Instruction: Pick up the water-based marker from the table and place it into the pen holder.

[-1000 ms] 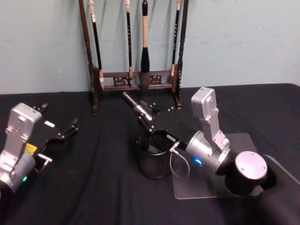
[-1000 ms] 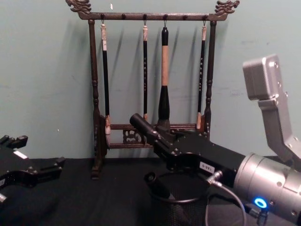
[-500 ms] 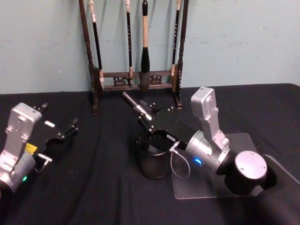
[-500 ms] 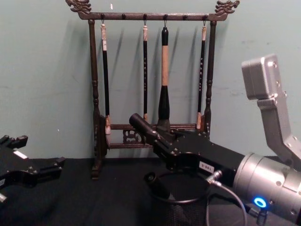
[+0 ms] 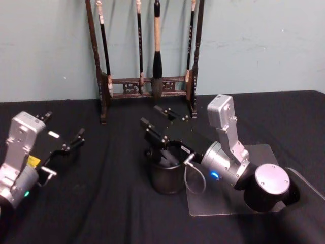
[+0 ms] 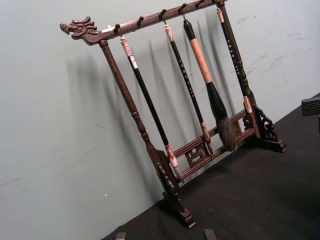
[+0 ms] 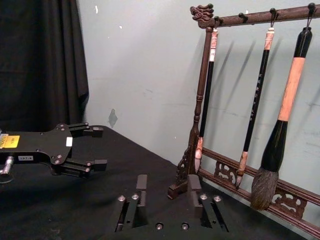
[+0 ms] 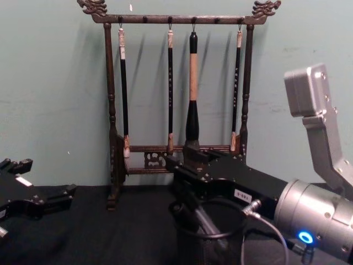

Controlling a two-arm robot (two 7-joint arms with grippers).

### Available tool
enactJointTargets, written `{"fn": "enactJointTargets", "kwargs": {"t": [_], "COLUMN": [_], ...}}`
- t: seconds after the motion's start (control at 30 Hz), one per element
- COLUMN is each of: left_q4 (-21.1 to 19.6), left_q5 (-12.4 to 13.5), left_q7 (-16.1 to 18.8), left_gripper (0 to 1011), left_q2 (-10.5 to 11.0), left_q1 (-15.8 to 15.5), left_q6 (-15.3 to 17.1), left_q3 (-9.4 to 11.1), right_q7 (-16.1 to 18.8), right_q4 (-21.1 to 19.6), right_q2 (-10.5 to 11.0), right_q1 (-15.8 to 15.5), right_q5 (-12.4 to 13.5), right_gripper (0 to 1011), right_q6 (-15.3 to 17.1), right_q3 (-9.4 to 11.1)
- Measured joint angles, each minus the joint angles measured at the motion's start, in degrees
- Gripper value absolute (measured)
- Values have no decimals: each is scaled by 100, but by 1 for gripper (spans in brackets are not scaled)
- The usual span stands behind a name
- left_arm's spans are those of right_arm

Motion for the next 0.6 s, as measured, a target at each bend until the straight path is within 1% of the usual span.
{"fn": "enactJointTargets", "kwargs": {"t": [0.03, 0.1, 0.13, 0.2, 0.23, 0.27, 0.3, 0.33, 0.37, 0.47, 0.5, 0.53, 0.57, 0.6], "left_q4": [0, 0, 0, 0, 0, 0, 0, 0, 0, 0, 0, 0, 0, 0], "left_q5": [0, 0, 0, 0, 0, 0, 0, 0, 0, 0, 0, 0, 0, 0], "left_q7": [0, 0, 0, 0, 0, 0, 0, 0, 0, 0, 0, 0, 0, 0], "left_gripper": [1009, 1009, 1009, 1009, 1009, 1009, 1009, 1009, 1009, 1009, 1009, 1009, 1009, 1009], "left_q2": [0, 0, 0, 0, 0, 0, 0, 0, 0, 0, 0, 0, 0, 0], "left_q1": [0, 0, 0, 0, 0, 0, 0, 0, 0, 0, 0, 0, 0, 0], "left_q6": [0, 0, 0, 0, 0, 0, 0, 0, 0, 0, 0, 0, 0, 0], "left_q3": [0, 0, 0, 0, 0, 0, 0, 0, 0, 0, 0, 0, 0, 0], "right_q7": [-1, -1, -1, -1, -2, -2, -2, -2, -2, -1, -9, -34, -34, -73], "right_q4": [-1, -1, -2, -3, -4, -4, -4, -4, -4, -4, -21, -119, -119, -212], "right_q2": [0, 0, 0, 0, 1, 1, 0, 0, 0, 0, 5, 33, 33, 67], "right_q1": [-1, -1, -2, -3, -4, -4, -4, -4, -4, -4, -13, -66, -66, -122], "right_q5": [0, 0, 0, 0, 0, 0, 0, 0, 0, 0, 0, 0, 0, 2], "right_gripper": [526, 572, 629, 669, 710, 710, 767, 778, 841, 903, 941, 941, 971, 1000], "right_q6": [0, 0, 0, 1, 1, 1, 1, 0, 1, 1, 10, 50, 50, 108], "right_q3": [0, 0, 0, 0, 0, 0, 0, 0, 0, 0, 0, 4, 4, 17]}}
